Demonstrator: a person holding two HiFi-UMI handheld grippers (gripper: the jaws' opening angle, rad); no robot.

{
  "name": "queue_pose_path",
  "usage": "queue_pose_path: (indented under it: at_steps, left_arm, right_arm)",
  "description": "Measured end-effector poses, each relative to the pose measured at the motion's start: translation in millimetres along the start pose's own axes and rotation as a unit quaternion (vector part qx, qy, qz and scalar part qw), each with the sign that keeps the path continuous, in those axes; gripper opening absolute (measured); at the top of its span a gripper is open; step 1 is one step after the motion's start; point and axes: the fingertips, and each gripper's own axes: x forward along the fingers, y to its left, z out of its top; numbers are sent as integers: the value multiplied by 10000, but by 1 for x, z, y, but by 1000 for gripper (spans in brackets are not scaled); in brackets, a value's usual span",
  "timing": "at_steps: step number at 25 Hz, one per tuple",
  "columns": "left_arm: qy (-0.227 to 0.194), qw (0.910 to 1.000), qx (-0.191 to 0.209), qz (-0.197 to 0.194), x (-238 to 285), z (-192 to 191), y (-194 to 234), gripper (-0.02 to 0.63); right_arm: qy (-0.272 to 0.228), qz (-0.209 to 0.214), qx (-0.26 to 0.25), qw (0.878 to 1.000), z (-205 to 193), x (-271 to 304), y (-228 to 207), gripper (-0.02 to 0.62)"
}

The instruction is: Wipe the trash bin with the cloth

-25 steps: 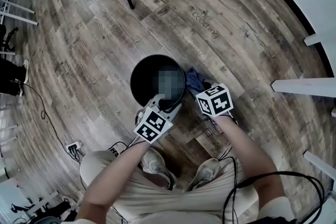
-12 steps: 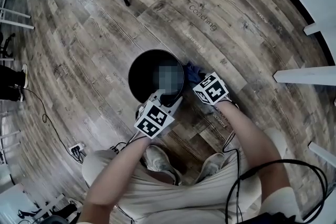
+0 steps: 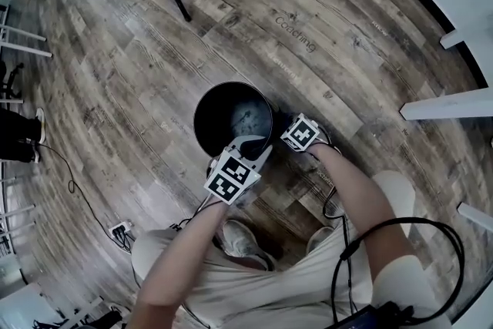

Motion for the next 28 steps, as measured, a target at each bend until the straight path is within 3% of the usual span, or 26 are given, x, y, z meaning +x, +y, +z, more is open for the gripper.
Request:
queue_pose_path:
  at_steps: [6,10,14,16,18,20,23,25,28]
  left_arm:
    - [-7,10000,-28,-93,-1,0,-1,40]
    - [-36,9999,-69,-93,-1,1,2,38]
    - [-10,9999,-169,-34,0,1,2,40]
    - [-26,9997,-238,16,2,4,3,40]
    - [-55,9995,-317,66,4,8,6,40]
    - [-95,9990,-417,129,7,11,9,40]
    - [-116,9976,-648,231,9,16,14,40]
    - [-140,9964,-798,264,10,19,18,40]
    - [-151,9953,-908,306,10,20,21,40]
  right_arm:
    - [521,421,300,9973,-34,27,15,109]
    - [576,121,469,9972,-29,19,6,109]
    - [167,-187,1502,9883,-6,-21,-9,109]
    - [-201,-121,2215,9749,8,-49,-14,109]
    - [-448,109,2600,9645,22,-74,-12,109]
    - [-367,327,2279,9724,30,-97,-1,109]
    - [-112,443,1073,9932,35,-124,22,109]
    - [-114,432,513,9977,44,-137,33,109]
    - [-282,452,138,9985,63,-145,43,109]
